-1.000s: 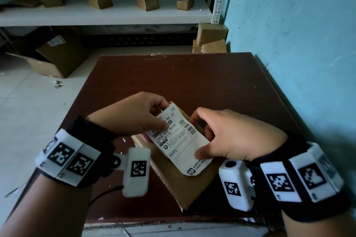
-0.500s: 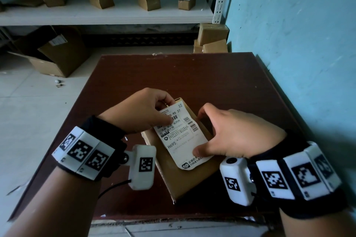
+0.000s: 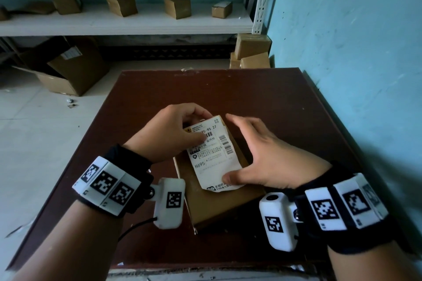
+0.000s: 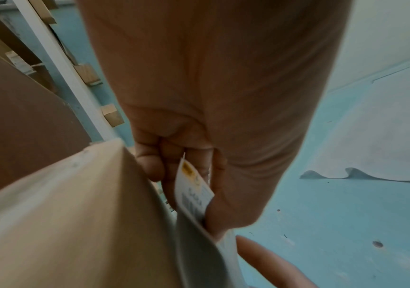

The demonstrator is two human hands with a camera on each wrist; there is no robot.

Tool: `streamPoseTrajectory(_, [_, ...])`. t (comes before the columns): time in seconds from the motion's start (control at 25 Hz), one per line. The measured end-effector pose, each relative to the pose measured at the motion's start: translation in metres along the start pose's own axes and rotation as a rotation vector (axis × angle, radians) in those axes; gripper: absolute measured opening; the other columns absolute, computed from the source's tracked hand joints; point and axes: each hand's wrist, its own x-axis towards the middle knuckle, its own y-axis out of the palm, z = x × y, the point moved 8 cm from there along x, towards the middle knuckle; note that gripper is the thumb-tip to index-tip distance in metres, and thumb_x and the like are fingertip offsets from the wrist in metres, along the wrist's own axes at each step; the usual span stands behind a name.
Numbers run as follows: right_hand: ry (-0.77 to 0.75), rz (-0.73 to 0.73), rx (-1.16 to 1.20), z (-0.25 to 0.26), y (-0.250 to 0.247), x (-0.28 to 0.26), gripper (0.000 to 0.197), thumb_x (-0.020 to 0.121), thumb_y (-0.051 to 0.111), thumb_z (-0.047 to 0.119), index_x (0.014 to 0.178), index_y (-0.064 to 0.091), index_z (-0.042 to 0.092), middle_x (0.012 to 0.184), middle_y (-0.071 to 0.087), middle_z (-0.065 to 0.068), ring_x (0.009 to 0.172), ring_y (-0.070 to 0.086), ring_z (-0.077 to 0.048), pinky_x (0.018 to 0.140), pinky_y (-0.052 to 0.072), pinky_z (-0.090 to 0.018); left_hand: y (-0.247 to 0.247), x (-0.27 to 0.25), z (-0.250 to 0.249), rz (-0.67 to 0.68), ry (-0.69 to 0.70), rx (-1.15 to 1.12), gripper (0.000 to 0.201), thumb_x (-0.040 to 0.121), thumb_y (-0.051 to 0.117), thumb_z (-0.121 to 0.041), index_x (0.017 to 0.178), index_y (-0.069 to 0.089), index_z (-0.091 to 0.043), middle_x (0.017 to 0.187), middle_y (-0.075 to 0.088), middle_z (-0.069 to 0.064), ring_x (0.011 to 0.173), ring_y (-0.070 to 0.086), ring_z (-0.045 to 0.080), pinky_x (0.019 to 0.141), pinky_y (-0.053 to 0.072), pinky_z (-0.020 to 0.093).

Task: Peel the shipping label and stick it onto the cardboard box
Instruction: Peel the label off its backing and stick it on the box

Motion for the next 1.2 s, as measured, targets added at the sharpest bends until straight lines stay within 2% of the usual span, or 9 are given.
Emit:
streamPoseTrajectory(0.12, [-0.028,0.012,0.058,-0.005,0.001,0.003,0.107,0.072,0.073,0.065,0.154,0.008,0.042,0.160,0.016,0.021,0.145,0.025,-0.005,0.114,0.032,-0.033,0.002,0.002,-0.001,0.016,0.026,-0.002,0.030,0.086,0.074,-0.017,0.110,0.066,-0.034,0.095,0.073,-0.014,0.085,0.069,-0.004,0.069,0.059,0.021])
streamPoseTrajectory(0.24, [-0.068,-0.088,0.052,-0.007,-0.009,0.007,0.076,0.083,0.063,0.064,0.148,0.036,0.036,0.152,0.034,0.020,0.139,0.036,-0.003,0.113,0.036,-0.034,0.002,0.003,0.000,0.022,0.033,-0.020,0.030,0.086,0.074,-0.019,0.111,0.067,-0.035,0.096,0.073,-0.014,0.086,0.069,-0.004,0.071,0.059,0.022])
streamPoseTrajectory(0.32, [-0.094,-0.145,0.044,-0.006,-0.013,0.008,0.062,0.086,0.062,0.058,0.142,0.046,0.035,0.147,0.040,0.021,0.135,0.041,-0.001,0.111,0.038,-0.030,0.000,0.003,0.002,0.016,0.030,-0.016,0.030,0.087,0.074,-0.020,0.110,0.067,-0.036,0.095,0.073,-0.015,0.085,0.069,-0.004,0.071,0.058,0.021])
streamPoseTrajectory(0.48, [-0.107,-0.156,0.012,-0.002,-0.012,0.006,0.058,0.088,0.066,0.049,0.142,0.047,0.039,0.143,0.043,0.023,0.130,0.043,0.002,0.103,0.035,-0.019,0.001,0.002,0.006,0.020,0.009,0.070,0.030,0.086,0.074,-0.026,0.112,0.065,-0.038,0.093,0.072,-0.016,0.082,0.067,-0.008,0.066,0.055,0.016])
streamPoseTrajectory(0.68, [-0.108,-0.184,-0.015,0.003,-0.015,0.001,0.081,0.083,0.072,0.047,0.150,0.026,0.047,0.152,0.028,0.024,0.135,0.040,-0.002,0.108,0.037,-0.026,0.001,0.000,0.008,0.014,-0.009,0.114,0.031,0.086,0.074,-0.030,0.114,0.064,-0.040,0.093,0.071,-0.017,0.081,0.065,-0.010,0.061,0.051,0.010])
streamPoseTrajectory(0.8, [-0.167,-0.155,-0.035,0.012,-0.014,-0.003,0.073,0.077,0.077,0.042,0.139,0.039,0.054,0.154,0.019,0.029,0.137,0.032,0.001,0.108,0.035,-0.026,0.000,0.000,0.006,-0.016,-0.001,0.145,0.031,0.087,0.073,-0.029,0.116,0.064,-0.039,0.094,0.069,-0.019,0.080,0.064,-0.007,0.058,0.047,0.007])
streamPoseTrajectory(0.92, [-0.168,-0.082,-0.043,0.014,-0.007,-0.002,0.058,0.082,0.072,0.044,0.135,0.049,0.052,0.153,0.023,0.030,0.140,0.031,0.002,0.109,0.033,-0.023,0.000,0.001,0.006,-0.054,0.023,0.172,0.031,0.088,0.071,-0.028,0.117,0.063,-0.038,0.096,0.066,-0.019,0.080,0.061,-0.008,0.059,0.045,0.005])
streamPoseTrajectory(1.04, [-0.147,-0.066,-0.044,0.011,-0.006,-0.001,0.058,0.085,0.069,0.046,0.137,0.046,0.053,0.154,0.022,0.031,0.140,0.030,0.002,0.105,0.032,-0.021,-0.001,0.002,0.007,-0.080,0.036,0.194,0.035,0.087,0.072,-0.029,0.120,0.062,-0.037,0.099,0.065,-0.019,0.086,0.060,-0.006,0.066,0.047,0.008])
streamPoseTrajectory(1.2, [-0.127,-0.057,-0.020,0.008,-0.004,0.000,0.060,0.084,0.068,0.048,0.139,0.043,0.054,0.154,0.019,0.034,0.140,0.031,0.003,0.108,0.036,-0.024,-0.013,0.000,0.008,-0.157,0.020,0.294,0.045,0.086,0.070,-0.040,0.128,0.055,-0.035,0.124,0.053,-0.015,0.117,0.049,0.010,0.098,0.045,0.030])
